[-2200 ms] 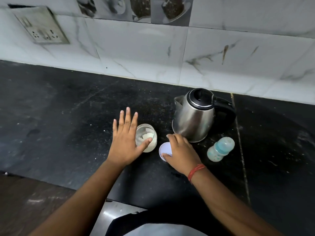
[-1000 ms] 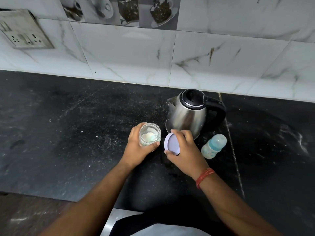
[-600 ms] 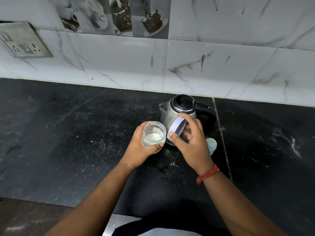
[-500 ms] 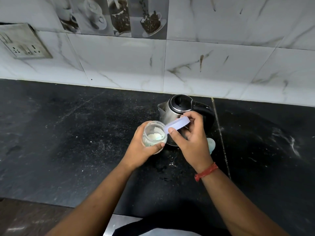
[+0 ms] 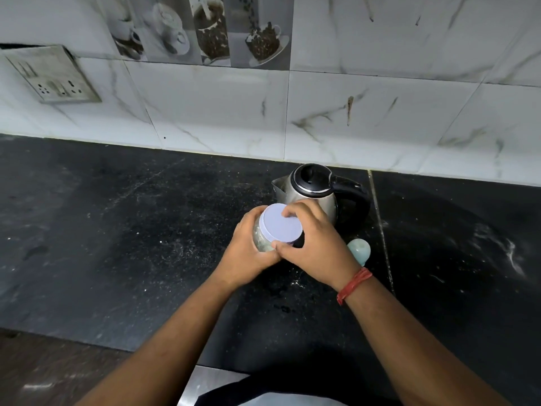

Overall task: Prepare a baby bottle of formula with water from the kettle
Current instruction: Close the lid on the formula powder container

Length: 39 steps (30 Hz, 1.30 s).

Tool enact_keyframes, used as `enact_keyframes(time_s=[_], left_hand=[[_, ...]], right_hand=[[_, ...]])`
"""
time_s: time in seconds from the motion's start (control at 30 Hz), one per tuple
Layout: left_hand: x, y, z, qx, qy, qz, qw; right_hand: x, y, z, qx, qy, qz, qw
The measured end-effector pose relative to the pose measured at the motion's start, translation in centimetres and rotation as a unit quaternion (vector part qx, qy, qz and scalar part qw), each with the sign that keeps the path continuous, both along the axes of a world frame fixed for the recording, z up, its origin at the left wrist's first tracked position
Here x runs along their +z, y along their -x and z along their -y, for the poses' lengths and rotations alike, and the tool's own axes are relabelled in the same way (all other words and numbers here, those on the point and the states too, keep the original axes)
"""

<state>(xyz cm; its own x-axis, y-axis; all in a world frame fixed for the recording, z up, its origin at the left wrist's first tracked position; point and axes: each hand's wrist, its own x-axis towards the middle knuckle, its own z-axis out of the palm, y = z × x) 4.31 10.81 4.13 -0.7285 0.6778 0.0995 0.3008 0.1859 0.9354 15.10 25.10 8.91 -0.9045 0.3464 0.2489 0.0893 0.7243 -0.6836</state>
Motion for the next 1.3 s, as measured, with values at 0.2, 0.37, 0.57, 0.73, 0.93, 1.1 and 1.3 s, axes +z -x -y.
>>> enact_keyframes(time_s=[0.2, 0.37, 0.57, 0.73, 0.93, 1.1, 1.3], left_hand=[[0.4, 0.8, 0.6, -0.044, 0.046, 0.001, 0.998], [1.1, 1.0, 0.8, -0.073, 0.047, 0.009, 0.996], [1.0, 1.0, 0.4, -0.031, 0.031, -0.020, 0.999], [1.3, 1.9, 0.8, -0.023, 0.025, -0.024, 0.999], [1.7, 2.2, 0.9, -0.056, 0.038, -0.003, 0.998], [1.8, 2.0, 0.6, -0.066, 0.040, -0.011, 0.997], [1.8, 1.7, 0.4, -0.055, 0.046, -0.037, 0.997]], right_hand=[[2.4, 0.3, -1.3, 0.091, -0.031, 0.133, 0.986], [4.3, 0.8, -1.9, 0.103, -0.079, 0.194, 0.972], [4.5, 1.0, -0.5, -0.036, -0.253, 0.224, 0.940], [4.7, 0.7, -1.8, -0.008, -0.245, 0.187, 0.951], [4.7, 1.0, -3.0, 0.170, -0.190, 0.160, 0.954], [5.5, 1.5, -1.1, 0.084, -0.205, 0.186, 0.957], [4.5, 1.6, 0.2, -0.061, -0.288, 0.247, 0.923]])
